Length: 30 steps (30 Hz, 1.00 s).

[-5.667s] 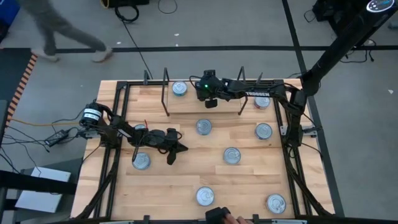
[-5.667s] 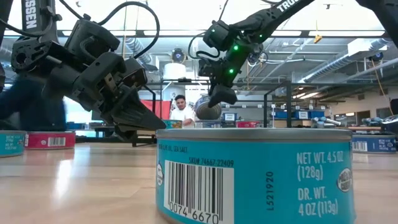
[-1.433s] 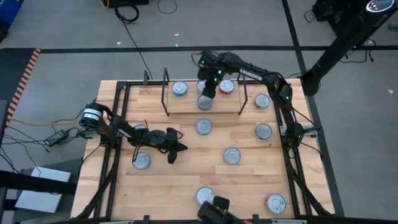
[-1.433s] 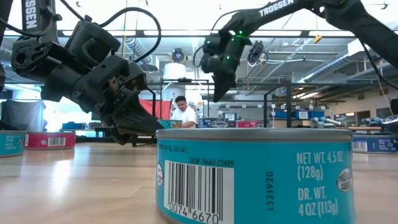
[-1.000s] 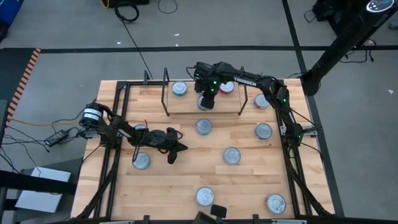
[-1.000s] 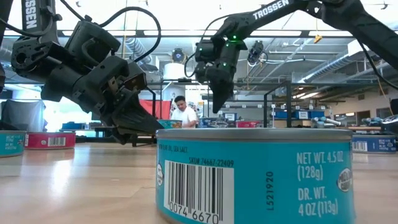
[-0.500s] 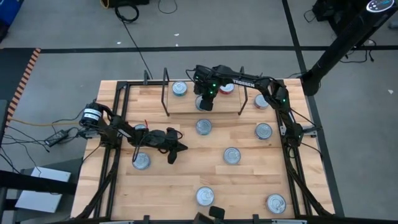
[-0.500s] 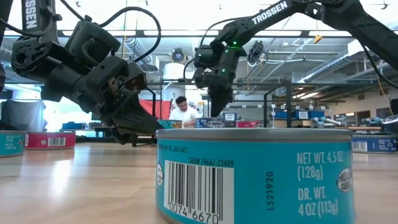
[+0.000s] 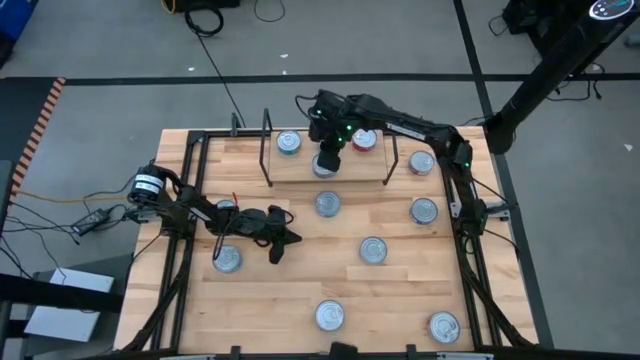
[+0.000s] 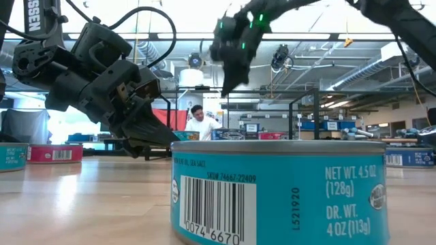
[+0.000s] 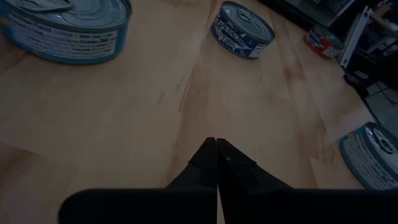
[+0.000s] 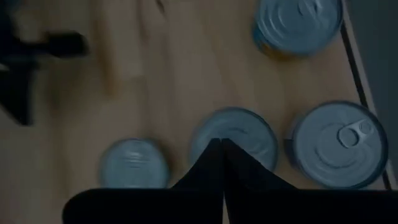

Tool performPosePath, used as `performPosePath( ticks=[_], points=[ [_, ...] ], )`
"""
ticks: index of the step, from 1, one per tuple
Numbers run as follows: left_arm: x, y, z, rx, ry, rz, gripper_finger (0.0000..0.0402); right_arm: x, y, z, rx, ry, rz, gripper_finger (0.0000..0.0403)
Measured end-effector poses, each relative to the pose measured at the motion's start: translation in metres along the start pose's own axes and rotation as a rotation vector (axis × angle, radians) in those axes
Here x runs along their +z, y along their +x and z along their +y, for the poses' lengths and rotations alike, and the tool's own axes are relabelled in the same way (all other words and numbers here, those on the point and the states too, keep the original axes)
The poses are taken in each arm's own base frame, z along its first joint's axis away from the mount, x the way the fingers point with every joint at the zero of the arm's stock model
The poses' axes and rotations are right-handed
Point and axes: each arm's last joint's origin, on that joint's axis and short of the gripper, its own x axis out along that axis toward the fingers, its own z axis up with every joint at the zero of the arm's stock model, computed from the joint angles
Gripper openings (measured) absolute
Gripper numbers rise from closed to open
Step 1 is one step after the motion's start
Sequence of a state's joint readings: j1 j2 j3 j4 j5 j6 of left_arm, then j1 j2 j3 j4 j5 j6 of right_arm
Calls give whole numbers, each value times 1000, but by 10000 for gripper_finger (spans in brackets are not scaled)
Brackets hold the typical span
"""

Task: Stack canned seafood by type on shelf
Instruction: Adjust the top right blue tuna can

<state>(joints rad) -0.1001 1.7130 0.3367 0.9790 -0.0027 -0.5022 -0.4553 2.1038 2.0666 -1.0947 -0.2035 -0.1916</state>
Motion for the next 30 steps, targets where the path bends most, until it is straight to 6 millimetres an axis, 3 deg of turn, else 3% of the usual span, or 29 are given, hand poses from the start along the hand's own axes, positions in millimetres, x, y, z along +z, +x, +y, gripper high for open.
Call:
performPosePath(
  ticks=[7, 16, 21, 24, 30],
  points=[
    [7, 0, -4, -52, 26, -65, 1, 6, -59, 74, 35, 27, -134, 1],
    [12, -1, -9, -122, 64, -114, 1, -28, -47, 175, 28, 160, -171, 0],
    [15, -2, -12, -173, 92, -135, 1, -67, -37, 220, 74, 330, -206, 0],
    [19, -3, -14, -192, 95, -172, 1, -95, -44, 240, 112, 457, -286, 0],
    [25, -5, -17, -225, 100, -239, 1, -167, -57, 247, 80, 782, -447, 0]
  ],
)
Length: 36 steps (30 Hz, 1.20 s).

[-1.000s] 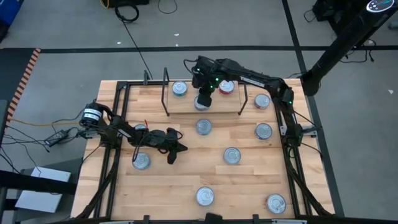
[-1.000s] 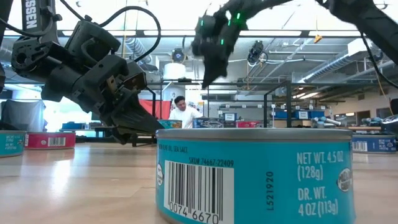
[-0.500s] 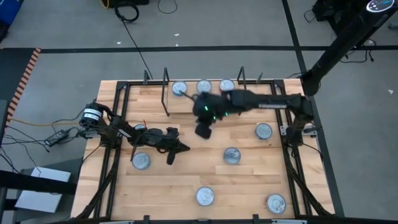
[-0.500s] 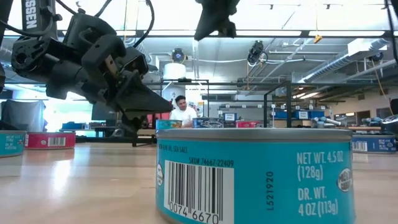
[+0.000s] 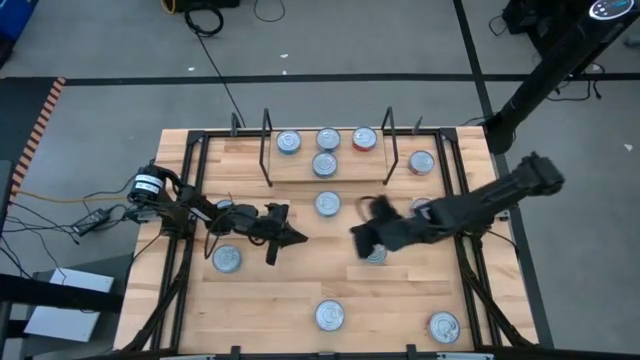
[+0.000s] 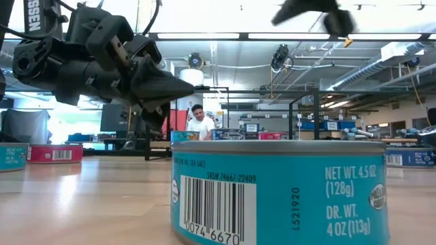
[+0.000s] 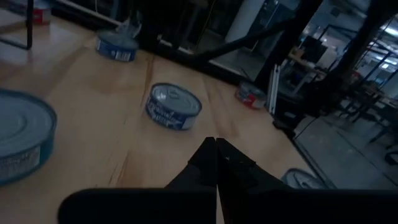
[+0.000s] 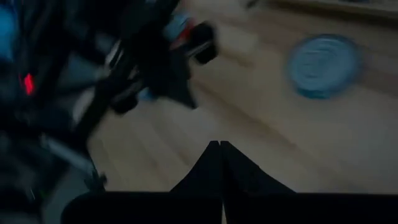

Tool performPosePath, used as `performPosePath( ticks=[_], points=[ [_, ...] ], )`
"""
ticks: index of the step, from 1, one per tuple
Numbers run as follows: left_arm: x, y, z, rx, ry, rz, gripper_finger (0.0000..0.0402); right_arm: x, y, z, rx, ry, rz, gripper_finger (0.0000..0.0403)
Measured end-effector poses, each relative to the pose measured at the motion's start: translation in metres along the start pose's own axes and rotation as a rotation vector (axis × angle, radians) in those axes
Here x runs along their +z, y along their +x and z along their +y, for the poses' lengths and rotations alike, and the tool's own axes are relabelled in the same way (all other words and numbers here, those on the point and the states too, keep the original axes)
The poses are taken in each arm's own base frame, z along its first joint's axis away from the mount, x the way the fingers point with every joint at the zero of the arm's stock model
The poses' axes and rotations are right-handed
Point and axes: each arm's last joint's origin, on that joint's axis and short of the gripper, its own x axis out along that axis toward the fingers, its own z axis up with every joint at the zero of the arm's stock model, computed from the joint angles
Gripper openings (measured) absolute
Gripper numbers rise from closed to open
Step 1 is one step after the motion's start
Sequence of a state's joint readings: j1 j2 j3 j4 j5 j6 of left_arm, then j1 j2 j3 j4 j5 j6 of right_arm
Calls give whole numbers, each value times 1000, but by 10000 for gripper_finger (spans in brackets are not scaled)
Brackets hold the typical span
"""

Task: Stack canned seafood by type on shelf
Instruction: Adjust the top right blue tuna can

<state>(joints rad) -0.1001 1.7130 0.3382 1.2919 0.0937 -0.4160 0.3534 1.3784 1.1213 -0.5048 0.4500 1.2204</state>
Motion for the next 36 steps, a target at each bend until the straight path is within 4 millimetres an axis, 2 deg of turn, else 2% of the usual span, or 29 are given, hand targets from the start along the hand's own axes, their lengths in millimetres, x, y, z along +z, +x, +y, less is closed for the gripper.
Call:
performPosePath(
  ticks=[3, 6, 10, 13, 19, 26, 31, 36],
  points=[
    [1, 1, 0, -2, 0, -4, 1, -10, -20, -32, -14, 155, -76, 0],
    [3, 3, -1, -2, 3, -15, 1, -11, -32, -68, -66, 238, -103, 0],
    [6, 6, -1, 35, 27, -41, 1, -9, -46, -113, -253, 227, -16, 0],
    [8, 7, 0, 82, 55, -66, 1, -5, -49, -138, -384, 172, 108, 0],
    [13, 10, 5, 189, 73, -112, 1, 11, -42, -165, -504, 16, 238, 0],
    [15, 15, 8, 273, 104, -101, 1, 28, -15, -198, -606, -128, 376, 0],
    [14, 15, 10, 325, 120, -98, 1, 35, 3, -215, -615, -168, 428, 0],
    [14, 15, 11, 346, 120, -106, 1, 37, 7, -224, -649, -168, 501, 0]
  ],
)
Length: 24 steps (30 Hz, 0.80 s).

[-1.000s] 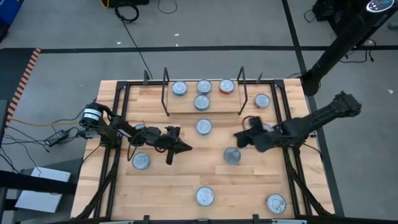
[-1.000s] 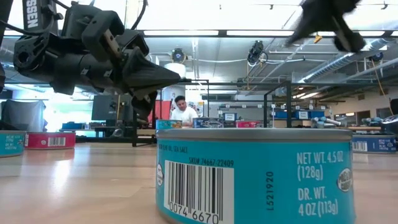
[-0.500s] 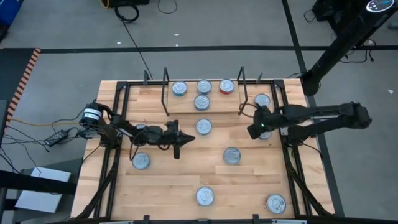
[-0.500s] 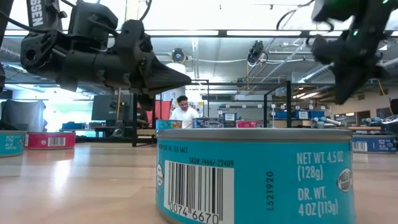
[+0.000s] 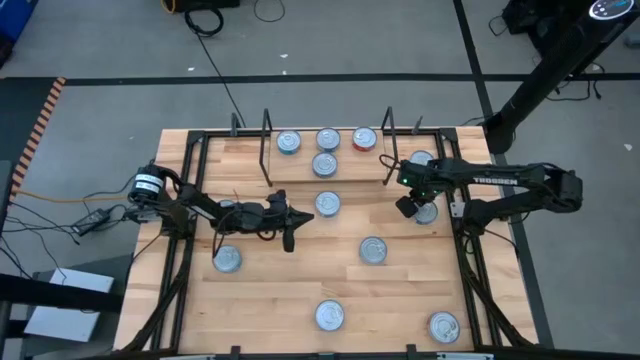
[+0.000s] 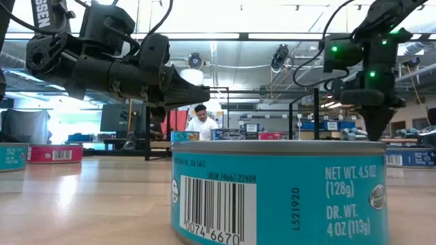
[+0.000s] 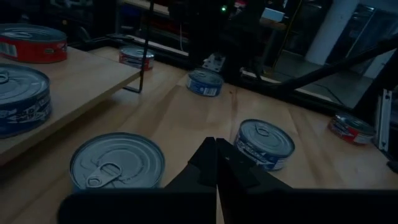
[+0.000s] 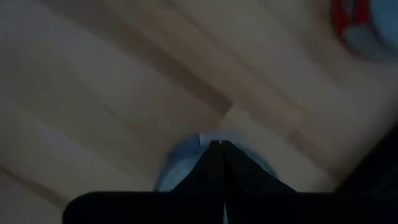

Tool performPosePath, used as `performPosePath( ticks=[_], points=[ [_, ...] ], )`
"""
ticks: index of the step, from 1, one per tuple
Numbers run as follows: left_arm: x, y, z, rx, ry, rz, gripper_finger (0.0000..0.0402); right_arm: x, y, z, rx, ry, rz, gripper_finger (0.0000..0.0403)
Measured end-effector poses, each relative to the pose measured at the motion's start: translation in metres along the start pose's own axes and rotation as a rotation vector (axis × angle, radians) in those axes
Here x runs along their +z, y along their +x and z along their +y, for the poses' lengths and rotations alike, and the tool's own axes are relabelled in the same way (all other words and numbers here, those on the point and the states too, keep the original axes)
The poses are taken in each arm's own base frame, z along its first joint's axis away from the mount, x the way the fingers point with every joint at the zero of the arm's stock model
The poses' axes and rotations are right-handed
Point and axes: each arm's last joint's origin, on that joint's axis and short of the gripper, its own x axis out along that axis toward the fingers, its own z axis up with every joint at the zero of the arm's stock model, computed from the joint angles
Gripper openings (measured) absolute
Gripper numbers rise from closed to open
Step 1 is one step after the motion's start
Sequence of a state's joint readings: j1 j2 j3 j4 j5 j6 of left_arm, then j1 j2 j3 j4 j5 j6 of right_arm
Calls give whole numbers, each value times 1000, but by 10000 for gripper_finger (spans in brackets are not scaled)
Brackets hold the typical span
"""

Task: Stack canned seafood by type on shelf
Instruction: Adjust the top right blue tuna can

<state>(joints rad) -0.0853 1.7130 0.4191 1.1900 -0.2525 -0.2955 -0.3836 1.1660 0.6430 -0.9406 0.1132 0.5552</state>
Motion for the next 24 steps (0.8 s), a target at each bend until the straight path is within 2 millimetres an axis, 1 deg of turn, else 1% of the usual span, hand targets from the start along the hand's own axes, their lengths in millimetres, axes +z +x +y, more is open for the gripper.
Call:
performPosePath(
  ticks=[10, 12, 16, 18, 24],
  points=[
    [0, 0, 0, 2, -3, 2, 1, -16, -1, -3, 24, -1, 207, 0],
    [0, 0, 0, 2, -3, 2, 1, -15, -3, -2, 43, 18, 171, 0],
    [0, 0, 0, 1, -4, -1, 1, -4, -10, 3, 109, 83, -24, 0],
    [0, 0, 0, 1, -7, -1, 1, 0, -10, 5, 113, 92, -85, 0],
    [0, 0, 0, 0, -24, 3, 1, 8, 2, 10, 49, 4, -82, 0]
  ],
)
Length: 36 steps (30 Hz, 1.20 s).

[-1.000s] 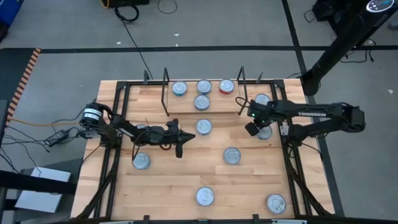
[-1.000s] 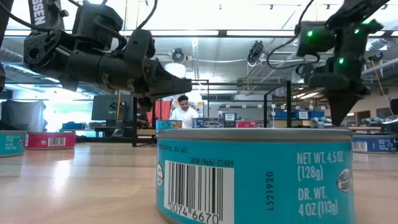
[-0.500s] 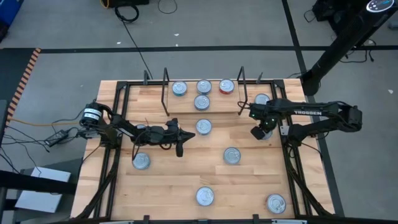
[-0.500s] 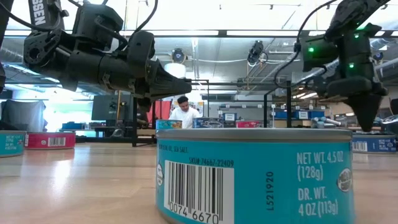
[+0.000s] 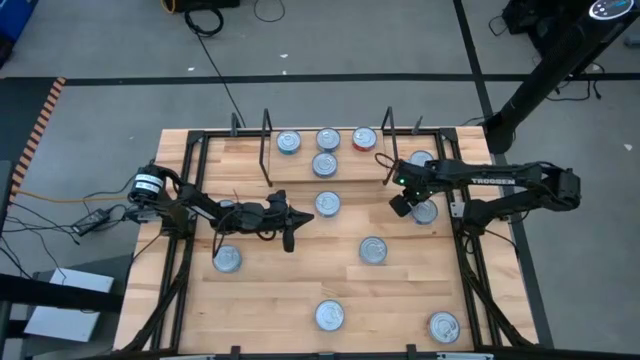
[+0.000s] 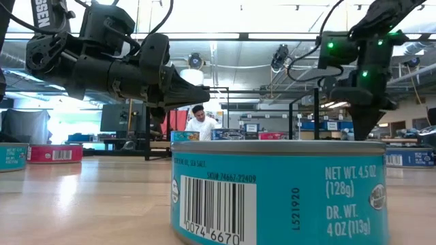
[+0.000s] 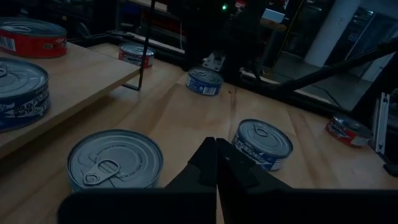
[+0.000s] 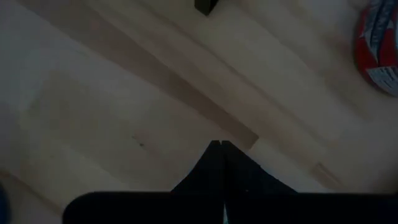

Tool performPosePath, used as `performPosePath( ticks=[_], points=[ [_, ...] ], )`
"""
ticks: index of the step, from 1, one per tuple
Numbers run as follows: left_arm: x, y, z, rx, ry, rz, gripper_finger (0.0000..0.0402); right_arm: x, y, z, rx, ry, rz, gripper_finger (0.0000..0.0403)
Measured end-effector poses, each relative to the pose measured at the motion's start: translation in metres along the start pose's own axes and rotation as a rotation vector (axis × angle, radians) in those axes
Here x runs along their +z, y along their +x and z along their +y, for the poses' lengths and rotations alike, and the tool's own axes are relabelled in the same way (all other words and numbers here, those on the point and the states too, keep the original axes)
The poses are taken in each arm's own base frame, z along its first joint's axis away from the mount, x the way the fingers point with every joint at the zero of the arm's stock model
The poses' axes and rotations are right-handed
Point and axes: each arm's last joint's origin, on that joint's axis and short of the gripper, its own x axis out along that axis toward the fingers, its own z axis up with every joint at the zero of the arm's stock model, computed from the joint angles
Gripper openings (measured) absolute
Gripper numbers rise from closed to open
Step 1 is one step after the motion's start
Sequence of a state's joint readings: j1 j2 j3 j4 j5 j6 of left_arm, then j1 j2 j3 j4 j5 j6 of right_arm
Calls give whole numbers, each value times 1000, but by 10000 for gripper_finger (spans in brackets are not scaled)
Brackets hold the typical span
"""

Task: Stack canned seafood by type on shelf
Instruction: Adjust the top right blue tuna can, then move the top right red tuna can to the middle right of the table

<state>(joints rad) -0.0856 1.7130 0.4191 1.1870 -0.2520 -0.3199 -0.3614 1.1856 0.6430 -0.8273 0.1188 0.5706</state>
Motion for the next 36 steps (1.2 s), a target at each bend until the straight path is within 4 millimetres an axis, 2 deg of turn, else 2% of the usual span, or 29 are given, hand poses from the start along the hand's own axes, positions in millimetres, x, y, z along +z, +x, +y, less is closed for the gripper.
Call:
performPosePath(
  ticks=[4, 9, 14, 18, 24, 30, 36],
  points=[
    [0, 0, 0, -1, 0, 0, 1, -1, 14, 1, -39, -37, 51, 0],
    [0, 0, 0, -2, -2, 1, 1, -20, 31, -5, -22, -4, 190, 0],
    [0, 0, 0, -1, -5, 1, 1, -32, 27, -8, -1, 49, 291, 0],
    [0, 0, 0, -1, -6, 1, 1, -36, 17, -6, 89, 101, 293, 0],
    [0, 0, 0, -2, -27, 2, 1, -29, -7, -11, 246, 328, 96, 0],
    [0, 0, 0, -2, -33, 3, 1, -26, -27, -35, 218, 648, -137, 0],
    [0, 0, 0, -3, -52, 3, 1, -17, -35, -61, 133, 965, -353, 0]
  ],
)
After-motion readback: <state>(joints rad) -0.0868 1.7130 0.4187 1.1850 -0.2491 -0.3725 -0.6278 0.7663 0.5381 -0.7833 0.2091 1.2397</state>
